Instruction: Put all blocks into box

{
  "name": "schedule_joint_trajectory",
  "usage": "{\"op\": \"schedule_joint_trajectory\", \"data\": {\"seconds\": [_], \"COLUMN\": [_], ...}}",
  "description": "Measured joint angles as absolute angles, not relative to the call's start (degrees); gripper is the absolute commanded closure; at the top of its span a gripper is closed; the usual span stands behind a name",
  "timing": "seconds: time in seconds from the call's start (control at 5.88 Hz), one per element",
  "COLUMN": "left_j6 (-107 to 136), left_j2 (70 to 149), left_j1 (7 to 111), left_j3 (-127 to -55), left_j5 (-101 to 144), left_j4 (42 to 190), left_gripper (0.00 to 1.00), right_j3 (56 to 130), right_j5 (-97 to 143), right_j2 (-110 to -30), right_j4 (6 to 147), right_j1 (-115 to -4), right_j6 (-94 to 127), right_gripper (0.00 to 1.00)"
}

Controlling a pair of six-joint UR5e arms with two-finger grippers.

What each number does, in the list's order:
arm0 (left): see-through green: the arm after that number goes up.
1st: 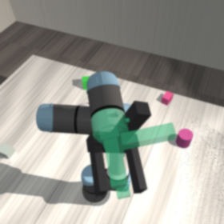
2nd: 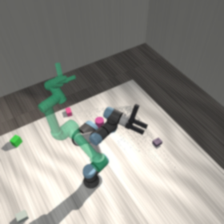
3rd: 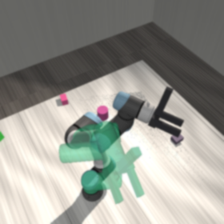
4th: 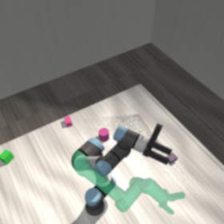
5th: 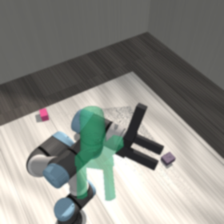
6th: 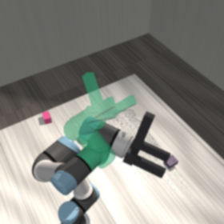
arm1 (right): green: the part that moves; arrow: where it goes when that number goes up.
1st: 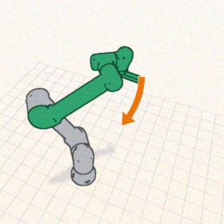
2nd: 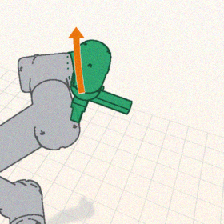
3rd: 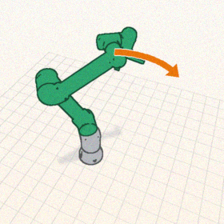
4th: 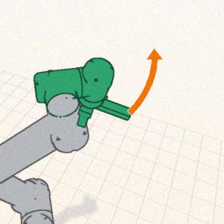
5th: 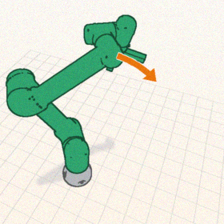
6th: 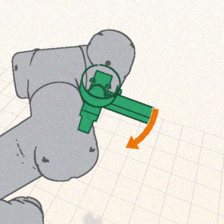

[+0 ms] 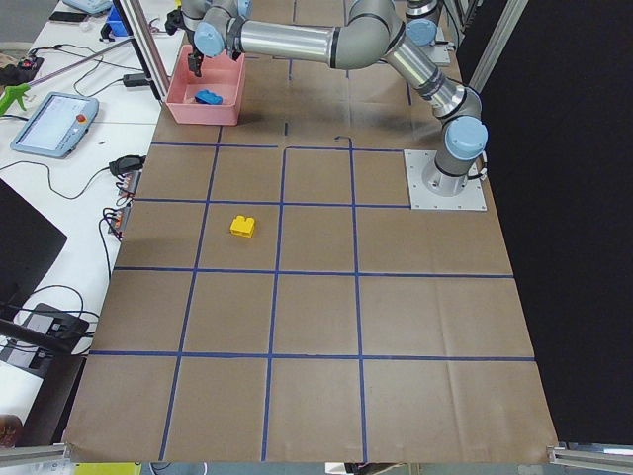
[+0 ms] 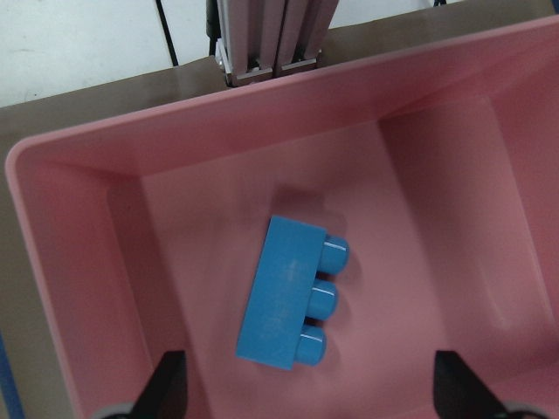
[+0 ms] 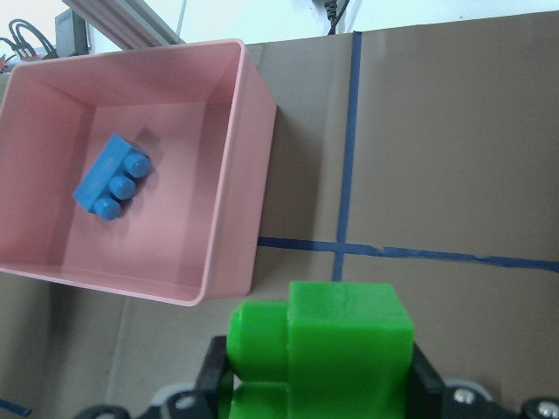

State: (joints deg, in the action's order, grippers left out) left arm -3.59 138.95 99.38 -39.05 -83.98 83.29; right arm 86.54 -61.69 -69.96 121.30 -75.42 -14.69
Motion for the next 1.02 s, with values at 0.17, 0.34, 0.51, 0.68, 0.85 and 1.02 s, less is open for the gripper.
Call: {"op": "schedule_joint_trajectory", "data": {"seconds": [0.17,0.34,0.51,0.68,0.85,1.02], "left_j6": [-3.93,-4.22,-5.74,-9.46,-13.93,-18.60], "left_j2": [134.41,129.60,125.01,121.09,118.15,116.93], "left_j1": [96.41,92.97,89.15,84.17,77.84,71.88], "left_j3": [-40.44,-43.99,-49.40,-55.00,-59.53,-62.14], "left_j5": [-83.93,-83.90,-83.90,-83.89,-83.92,-85.18], "left_j4": [88.48,91.56,92.48,92.45,92.34,91.93], "left_gripper": [0.01,0.01,0.02,0.03,0.04,0.04], "right_j3": [84.01,79.94,74.88,68.58,61.83,57.67], "right_j5": [-61.13,-61.00,-60.90,-60.84,-60.85,-60.88], "right_j2": [-68.23,-65.41,-61.47,-56.48,-51.15,-47.13], "right_j4": [121.41,121.48,121.80,122.49,122.88,122.95], "right_j1": [-78.80,-82.64,-86.21,-89.24,-92.02,-94.65], "right_j6": [-9.58,-4.31,1.11,5.20,7.54,10.00], "right_gripper": [0.81,0.81,0.81,0.81,0.75,0.57]}}
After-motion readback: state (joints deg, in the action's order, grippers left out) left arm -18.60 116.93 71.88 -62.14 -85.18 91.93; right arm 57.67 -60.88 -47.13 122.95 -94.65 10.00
